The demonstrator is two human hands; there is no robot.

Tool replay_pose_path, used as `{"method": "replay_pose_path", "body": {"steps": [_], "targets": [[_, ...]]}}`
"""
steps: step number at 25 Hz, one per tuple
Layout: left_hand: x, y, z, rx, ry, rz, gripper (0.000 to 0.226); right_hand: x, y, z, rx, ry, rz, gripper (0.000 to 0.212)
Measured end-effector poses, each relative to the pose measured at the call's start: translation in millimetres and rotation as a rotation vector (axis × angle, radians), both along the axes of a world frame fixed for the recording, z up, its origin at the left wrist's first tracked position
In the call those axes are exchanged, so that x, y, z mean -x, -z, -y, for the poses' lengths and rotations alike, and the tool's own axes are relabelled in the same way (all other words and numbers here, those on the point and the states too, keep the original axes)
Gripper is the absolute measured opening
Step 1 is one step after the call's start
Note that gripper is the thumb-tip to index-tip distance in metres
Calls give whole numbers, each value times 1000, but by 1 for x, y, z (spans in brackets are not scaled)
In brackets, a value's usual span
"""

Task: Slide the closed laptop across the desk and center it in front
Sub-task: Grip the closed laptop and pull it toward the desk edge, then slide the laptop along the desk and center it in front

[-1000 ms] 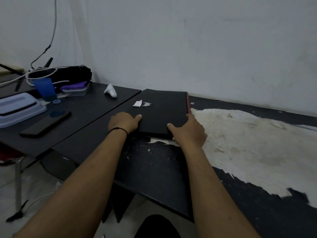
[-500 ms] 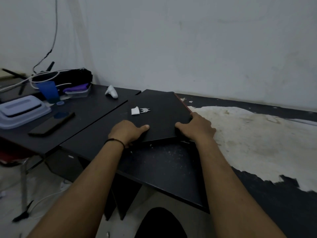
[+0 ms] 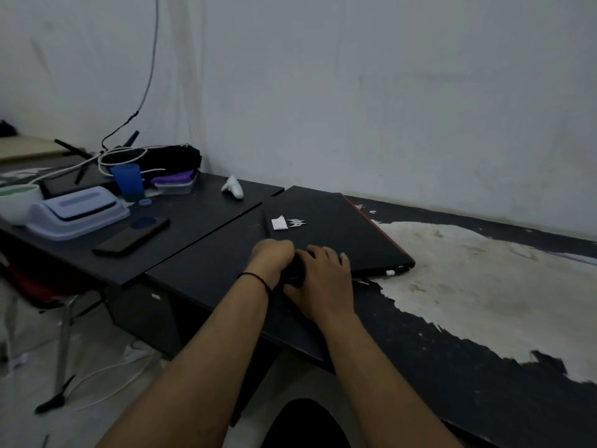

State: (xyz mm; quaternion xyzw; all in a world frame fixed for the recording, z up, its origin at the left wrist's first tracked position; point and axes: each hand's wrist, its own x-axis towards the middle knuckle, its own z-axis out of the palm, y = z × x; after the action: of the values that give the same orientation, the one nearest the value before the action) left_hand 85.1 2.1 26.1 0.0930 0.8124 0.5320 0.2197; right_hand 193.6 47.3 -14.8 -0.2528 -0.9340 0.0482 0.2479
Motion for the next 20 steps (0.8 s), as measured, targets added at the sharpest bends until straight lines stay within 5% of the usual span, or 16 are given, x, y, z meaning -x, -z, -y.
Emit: {"method": "replay_pose_path", "body": {"steps": [4,8,20], "targets": [[-14,-8,-13,-188,-66,114,32,1,-3,3,-44,22,-10,26],[-21,-19,-14,-329,-129,310,19,-7,-5,6,-56,-4,-40,22],[-20,-3,-38,-126,144,282,24,-23,-8,-7,41,94,-168,19]]}}
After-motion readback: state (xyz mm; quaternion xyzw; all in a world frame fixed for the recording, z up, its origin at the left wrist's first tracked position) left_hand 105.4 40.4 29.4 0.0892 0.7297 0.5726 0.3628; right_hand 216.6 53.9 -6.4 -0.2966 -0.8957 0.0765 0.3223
